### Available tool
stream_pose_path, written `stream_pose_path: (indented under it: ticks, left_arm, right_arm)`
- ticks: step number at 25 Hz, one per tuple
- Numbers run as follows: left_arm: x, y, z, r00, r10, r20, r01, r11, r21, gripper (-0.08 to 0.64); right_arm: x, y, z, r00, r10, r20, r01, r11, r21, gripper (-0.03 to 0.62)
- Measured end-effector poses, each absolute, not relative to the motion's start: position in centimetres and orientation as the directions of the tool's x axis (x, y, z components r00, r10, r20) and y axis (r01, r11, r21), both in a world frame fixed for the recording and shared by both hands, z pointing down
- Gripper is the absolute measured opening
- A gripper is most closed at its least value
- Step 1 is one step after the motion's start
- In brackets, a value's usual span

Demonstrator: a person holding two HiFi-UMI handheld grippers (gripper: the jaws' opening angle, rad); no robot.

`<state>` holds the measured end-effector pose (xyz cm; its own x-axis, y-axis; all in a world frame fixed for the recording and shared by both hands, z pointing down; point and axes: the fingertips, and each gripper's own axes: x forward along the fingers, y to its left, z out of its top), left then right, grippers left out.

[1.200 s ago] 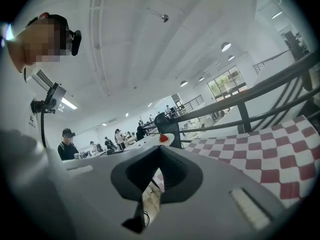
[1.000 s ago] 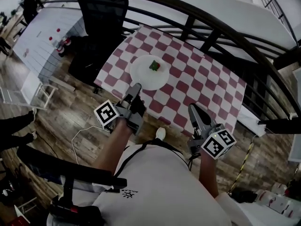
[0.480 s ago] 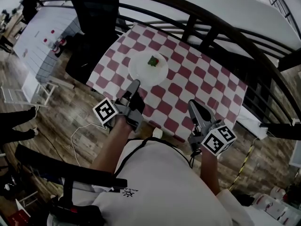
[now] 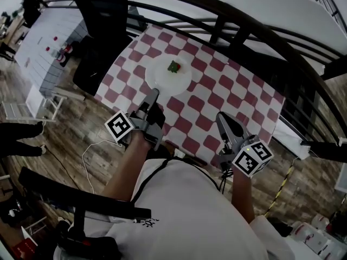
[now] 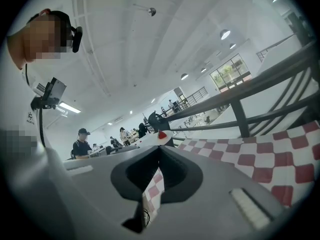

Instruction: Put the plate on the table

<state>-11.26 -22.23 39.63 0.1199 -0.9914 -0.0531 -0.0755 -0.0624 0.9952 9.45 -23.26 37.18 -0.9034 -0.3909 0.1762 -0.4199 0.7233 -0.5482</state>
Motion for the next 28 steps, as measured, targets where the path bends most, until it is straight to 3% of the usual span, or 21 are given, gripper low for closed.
stream_pose_path:
  ticks: [28]
  left_arm:
    - [-14.4,-33.8,44.7,0.265,-0.96,-0.091,-0.038,-0.105,0.994,0.02]
  right_arm:
    - [8.1,-29.2,41.4,-0.798,-0.529,0.288,-0.587,0.575,-0.57,0.008]
